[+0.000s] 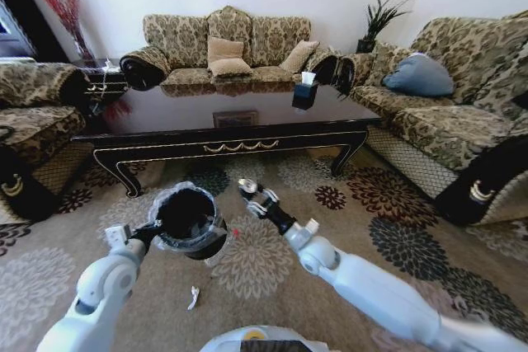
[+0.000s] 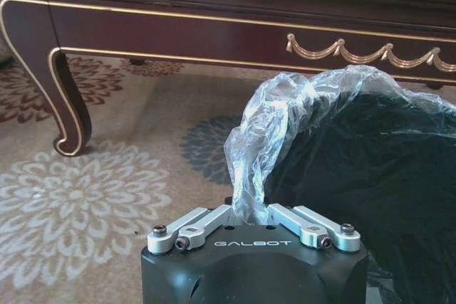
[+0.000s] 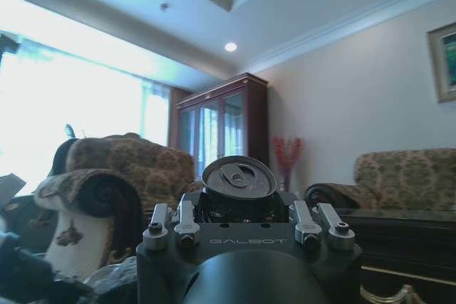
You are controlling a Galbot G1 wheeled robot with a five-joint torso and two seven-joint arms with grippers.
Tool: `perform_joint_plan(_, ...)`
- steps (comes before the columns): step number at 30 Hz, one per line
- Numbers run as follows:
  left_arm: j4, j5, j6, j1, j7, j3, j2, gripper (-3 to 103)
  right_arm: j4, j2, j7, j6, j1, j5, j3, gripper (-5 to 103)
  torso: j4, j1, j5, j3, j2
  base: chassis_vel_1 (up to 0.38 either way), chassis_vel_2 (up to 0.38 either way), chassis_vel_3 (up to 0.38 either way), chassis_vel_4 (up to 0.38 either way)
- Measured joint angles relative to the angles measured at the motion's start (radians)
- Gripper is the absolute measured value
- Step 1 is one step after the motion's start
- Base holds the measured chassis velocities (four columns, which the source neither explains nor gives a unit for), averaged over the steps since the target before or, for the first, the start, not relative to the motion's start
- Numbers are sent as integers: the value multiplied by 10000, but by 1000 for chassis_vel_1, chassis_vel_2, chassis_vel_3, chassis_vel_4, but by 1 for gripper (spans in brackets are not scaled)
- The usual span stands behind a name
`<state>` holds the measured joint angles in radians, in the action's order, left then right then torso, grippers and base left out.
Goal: Move to the front of the table and pick up the trash from the floor, then place it into the trash bin.
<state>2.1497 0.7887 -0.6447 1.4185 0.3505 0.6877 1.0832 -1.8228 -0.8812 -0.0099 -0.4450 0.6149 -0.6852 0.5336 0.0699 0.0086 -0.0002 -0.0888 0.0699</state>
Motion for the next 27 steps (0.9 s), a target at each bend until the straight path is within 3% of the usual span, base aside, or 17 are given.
perform_joint_plan(10,412,106,-42,-195,7,-8,287,3,777,-1023,-36,156,-1632,-121,2286,51,-1,0,2,0,0,0,0,0,0)
perform_joint_plan(18,744,180,-82,-105,1,104,365,3,874,-1391,85,302,-2091,-115,2794,48,-1,1,1,1,0,0,0,0,0)
perform_joint_plan(20,756,177,-82,-79,1,107,396,3,873,-1423,188,357,-2213,-107,2863,57,0,0,1,1,0,0,0,0,0)
perform_joint_plan(22,758,170,-83,-66,1,107,407,3,868,-1420,205,368,-2249,-100,2869,57,1,0,1,1,0,0,0,0,0)
perform_joint_plan(25,770,152,-83,-18,1,118,426,3,803,-1337,213,371,-2323,-95,2856,74,2,0,2,0,-1,0,0,0,0)
perform_joint_plan(27,792,152,-83,9,1,145,427,3,762,-1289,214,372,-2337,-110,2826,79,2,0,1,1,0,0,0,0,0)
